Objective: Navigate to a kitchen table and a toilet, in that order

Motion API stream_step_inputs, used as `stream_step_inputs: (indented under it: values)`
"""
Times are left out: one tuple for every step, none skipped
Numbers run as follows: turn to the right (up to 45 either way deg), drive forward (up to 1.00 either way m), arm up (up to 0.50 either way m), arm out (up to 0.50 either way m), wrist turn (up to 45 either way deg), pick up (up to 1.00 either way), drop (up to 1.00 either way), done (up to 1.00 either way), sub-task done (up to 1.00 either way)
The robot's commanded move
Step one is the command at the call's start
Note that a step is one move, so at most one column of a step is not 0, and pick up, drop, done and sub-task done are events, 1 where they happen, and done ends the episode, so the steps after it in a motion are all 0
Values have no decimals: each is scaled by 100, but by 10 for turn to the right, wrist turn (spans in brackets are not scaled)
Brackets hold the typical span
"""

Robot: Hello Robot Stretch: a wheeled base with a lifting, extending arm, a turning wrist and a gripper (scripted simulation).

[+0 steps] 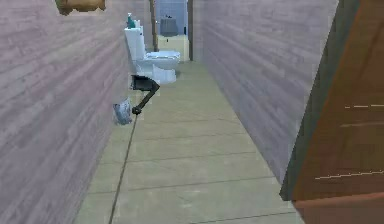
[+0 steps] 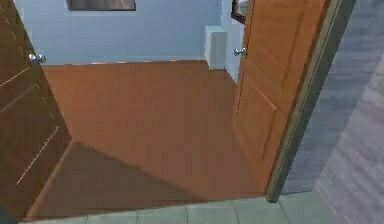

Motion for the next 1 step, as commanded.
stream_step_inputs:
  values:
    - [0,100,0,0,0,0,0,0,0]
